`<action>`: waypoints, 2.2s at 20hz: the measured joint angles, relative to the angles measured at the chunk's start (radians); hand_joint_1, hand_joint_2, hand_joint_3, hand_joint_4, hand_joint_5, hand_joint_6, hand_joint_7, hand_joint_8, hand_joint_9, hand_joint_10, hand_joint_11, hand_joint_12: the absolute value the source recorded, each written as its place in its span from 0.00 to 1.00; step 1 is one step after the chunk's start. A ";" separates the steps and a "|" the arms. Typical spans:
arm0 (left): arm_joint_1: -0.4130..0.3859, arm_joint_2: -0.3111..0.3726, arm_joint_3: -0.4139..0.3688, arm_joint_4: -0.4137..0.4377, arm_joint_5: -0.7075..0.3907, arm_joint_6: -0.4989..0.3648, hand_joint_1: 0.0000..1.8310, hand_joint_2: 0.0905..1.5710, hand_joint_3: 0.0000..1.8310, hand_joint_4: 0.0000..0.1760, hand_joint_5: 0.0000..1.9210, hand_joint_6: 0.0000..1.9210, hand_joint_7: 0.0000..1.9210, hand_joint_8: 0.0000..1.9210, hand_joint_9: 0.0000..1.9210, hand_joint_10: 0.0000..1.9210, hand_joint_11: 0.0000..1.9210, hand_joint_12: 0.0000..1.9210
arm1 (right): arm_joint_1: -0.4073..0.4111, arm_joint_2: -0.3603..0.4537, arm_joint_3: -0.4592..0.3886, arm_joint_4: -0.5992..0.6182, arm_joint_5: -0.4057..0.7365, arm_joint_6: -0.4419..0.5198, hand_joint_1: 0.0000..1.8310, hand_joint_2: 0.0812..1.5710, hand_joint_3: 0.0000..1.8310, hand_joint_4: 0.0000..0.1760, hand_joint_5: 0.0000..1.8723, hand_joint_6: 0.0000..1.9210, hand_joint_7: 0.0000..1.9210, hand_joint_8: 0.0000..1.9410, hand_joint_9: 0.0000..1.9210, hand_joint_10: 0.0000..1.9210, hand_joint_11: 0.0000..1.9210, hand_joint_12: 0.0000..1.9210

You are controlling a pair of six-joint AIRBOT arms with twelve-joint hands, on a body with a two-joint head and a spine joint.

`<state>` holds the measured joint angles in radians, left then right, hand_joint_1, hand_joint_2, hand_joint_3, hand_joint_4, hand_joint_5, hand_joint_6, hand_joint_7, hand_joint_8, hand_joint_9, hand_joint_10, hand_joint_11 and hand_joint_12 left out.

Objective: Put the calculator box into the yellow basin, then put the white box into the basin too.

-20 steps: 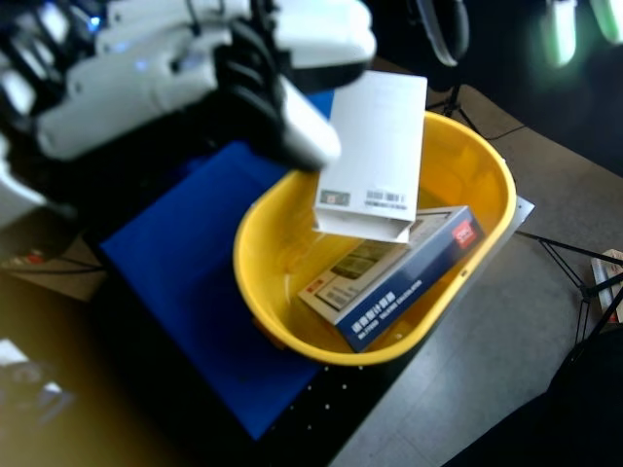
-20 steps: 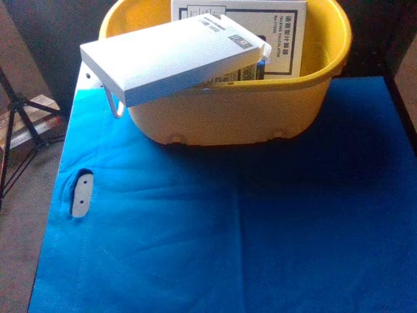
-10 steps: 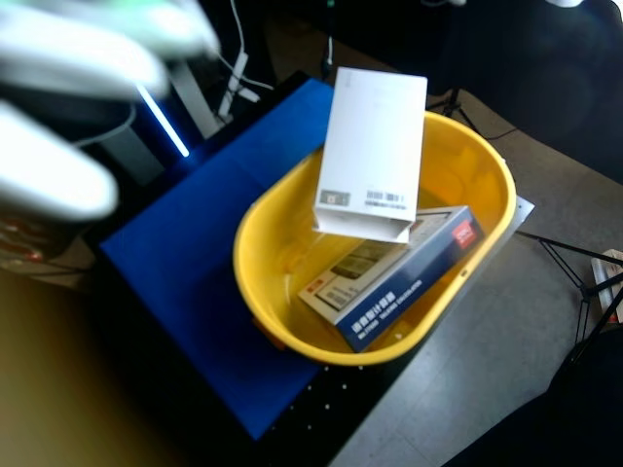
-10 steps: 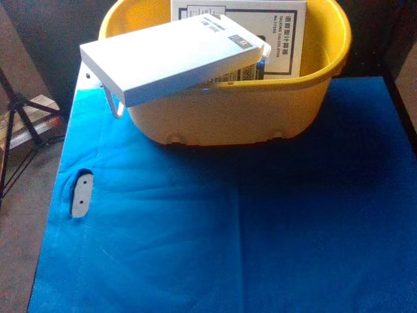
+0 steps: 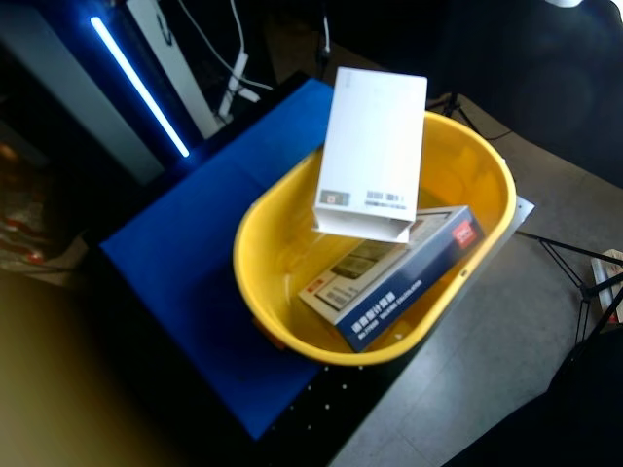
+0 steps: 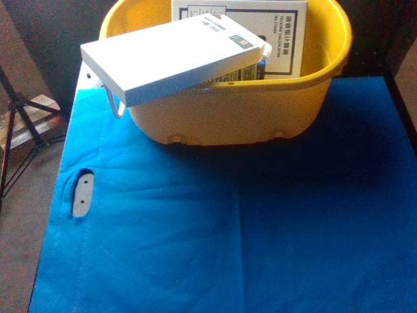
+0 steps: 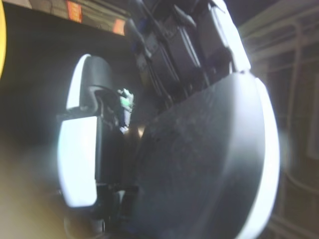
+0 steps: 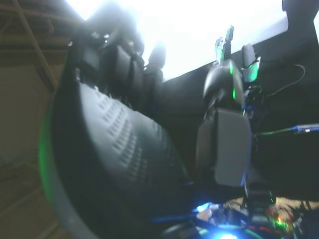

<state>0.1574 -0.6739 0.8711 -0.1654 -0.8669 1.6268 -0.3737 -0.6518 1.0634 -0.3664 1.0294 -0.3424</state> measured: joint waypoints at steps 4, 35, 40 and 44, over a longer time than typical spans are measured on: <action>0.172 0.043 -0.002 0.020 -0.142 -0.189 0.40 0.84 0.00 0.00 0.38 0.03 0.42 0.00 0.37 0.18 0.24 0.70 | -0.180 -0.002 -0.002 0.189 0.187 -0.004 0.55 0.83 0.00 0.00 0.32 0.80 0.29 0.00 0.24 0.50 0.15 0.77; 0.719 0.016 -0.072 -0.087 -0.745 -0.322 0.40 0.84 0.00 0.00 0.38 0.01 0.42 0.00 0.38 0.16 0.24 0.70 | -0.591 -0.077 -0.051 0.499 0.636 -0.029 0.20 0.78 0.01 0.00 0.16 0.72 0.21 0.67 0.16 0.88 0.12 1.00; 0.726 0.021 -0.092 -0.068 -0.746 -0.334 0.40 0.84 0.00 0.00 0.38 0.01 0.42 0.00 0.38 0.16 0.24 0.70 | -0.591 -0.071 -0.070 0.505 0.634 -0.027 0.32 0.78 0.00 0.00 0.16 0.68 0.19 0.59 0.16 0.74 0.06 0.89; 0.759 0.035 -0.118 -0.114 -0.745 -0.359 0.40 0.84 0.00 0.00 0.38 0.01 0.42 0.00 0.38 0.15 0.24 0.70 | -0.594 -0.070 -0.079 0.498 0.636 0.032 0.27 0.80 0.00 0.06 0.00 0.84 0.05 0.90 0.09 0.96 0.13 1.00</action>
<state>0.9165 -0.6392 0.7532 -0.2794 -1.6123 1.2682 -0.9676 -0.7216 0.9844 0.1314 1.6653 -0.3099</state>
